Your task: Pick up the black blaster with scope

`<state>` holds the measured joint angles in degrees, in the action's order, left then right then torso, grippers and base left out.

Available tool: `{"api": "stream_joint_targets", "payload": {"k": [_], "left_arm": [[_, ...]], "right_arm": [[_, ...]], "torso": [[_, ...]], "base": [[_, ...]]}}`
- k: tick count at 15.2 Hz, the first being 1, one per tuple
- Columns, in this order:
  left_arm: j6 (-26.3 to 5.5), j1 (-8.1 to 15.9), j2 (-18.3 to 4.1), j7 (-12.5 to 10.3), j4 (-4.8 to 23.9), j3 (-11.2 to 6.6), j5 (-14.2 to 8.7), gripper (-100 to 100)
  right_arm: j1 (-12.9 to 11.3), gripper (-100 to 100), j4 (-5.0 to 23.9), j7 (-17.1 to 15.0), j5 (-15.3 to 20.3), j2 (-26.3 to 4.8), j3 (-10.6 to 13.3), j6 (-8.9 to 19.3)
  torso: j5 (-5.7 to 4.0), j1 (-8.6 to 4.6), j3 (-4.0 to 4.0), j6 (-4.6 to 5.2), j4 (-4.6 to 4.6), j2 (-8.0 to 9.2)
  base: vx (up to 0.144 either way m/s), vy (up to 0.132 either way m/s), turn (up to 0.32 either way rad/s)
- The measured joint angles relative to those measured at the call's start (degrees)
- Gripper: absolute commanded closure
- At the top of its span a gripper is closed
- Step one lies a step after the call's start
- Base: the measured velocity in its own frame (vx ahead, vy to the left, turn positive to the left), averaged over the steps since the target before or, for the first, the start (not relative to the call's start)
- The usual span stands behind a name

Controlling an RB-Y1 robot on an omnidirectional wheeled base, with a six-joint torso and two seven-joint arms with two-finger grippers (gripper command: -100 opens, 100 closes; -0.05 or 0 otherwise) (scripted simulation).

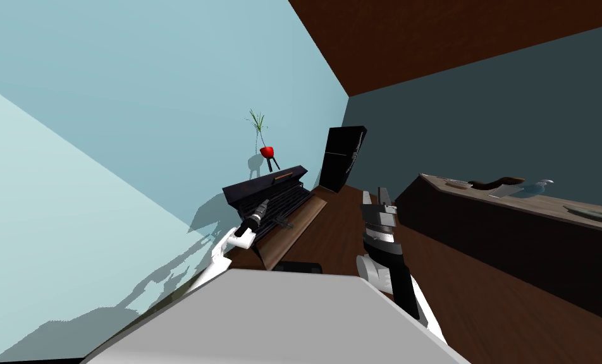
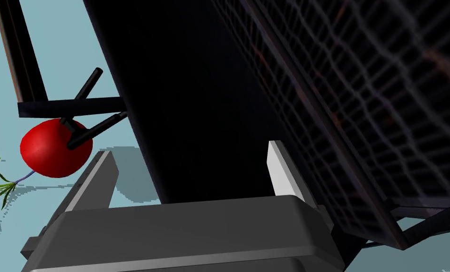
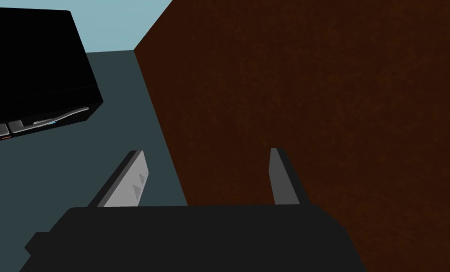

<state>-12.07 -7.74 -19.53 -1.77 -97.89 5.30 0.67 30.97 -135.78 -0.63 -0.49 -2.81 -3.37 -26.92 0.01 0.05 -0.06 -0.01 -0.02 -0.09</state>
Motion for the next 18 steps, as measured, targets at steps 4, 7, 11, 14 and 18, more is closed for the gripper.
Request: {"api": "stream_joint_targets", "payload": {"k": [4, 7, 11, 14, 18], "left_arm": [[-3.52, 1.54, -0.13, 0.24, 2.83, 0.21, 0.00, -100], [-7.16, 3.54, -0.25, 0.39, 5.51, 0.40, -0.16, -100], [-11.81, 5.45, 0.42, 0.72, 8.32, 0.66, 0.11, -100], [-14.71, 6.78, 1.10, 0.94, 10.82, 0.78, 0.44, -100], [-19.19, 8.69, 1.60, 1.19, 13.65, 1.02, 0.27, -100]], "right_arm": [[0.00, 0, 0.00, 0.00, 0.00, 0.00, 0.00, 0.00], [0.00, 0, 0.00, 0.00, 0.00, 0.00, 0.00, 0.00], [0.00, 0, 0.00, 0.00, 0.00, 0.00, 0.00, 0.00], [0.00, 0, 0.00, 0.00, 0.00, 0.00, 0.00, 0.00], [0.00, 0, 0.00, 0.00, 0.00, 0.00, 0.00, 0.00]], "torso": [[0.00, 0.01, 0.00, 0.01, 0.00, 0.00], [0.00, 0.01, -0.02, 0.01, -0.01, -0.04], [0.00, 0.00, -0.01, 0.02, 0.00, -0.02], [0.00, 0.00, -0.01, 0.01, 0.00, -0.01], [0.00, -0.01, 0.00, 0.00, 0.00, 0.00]], "base": [[0.017, 0.014, -0.032], [0.023, 0.015, -0.040], [0.020, 0.015, -0.042], [0.017, 0.016, -0.029], [0.017, 0.015, -0.032]]}}
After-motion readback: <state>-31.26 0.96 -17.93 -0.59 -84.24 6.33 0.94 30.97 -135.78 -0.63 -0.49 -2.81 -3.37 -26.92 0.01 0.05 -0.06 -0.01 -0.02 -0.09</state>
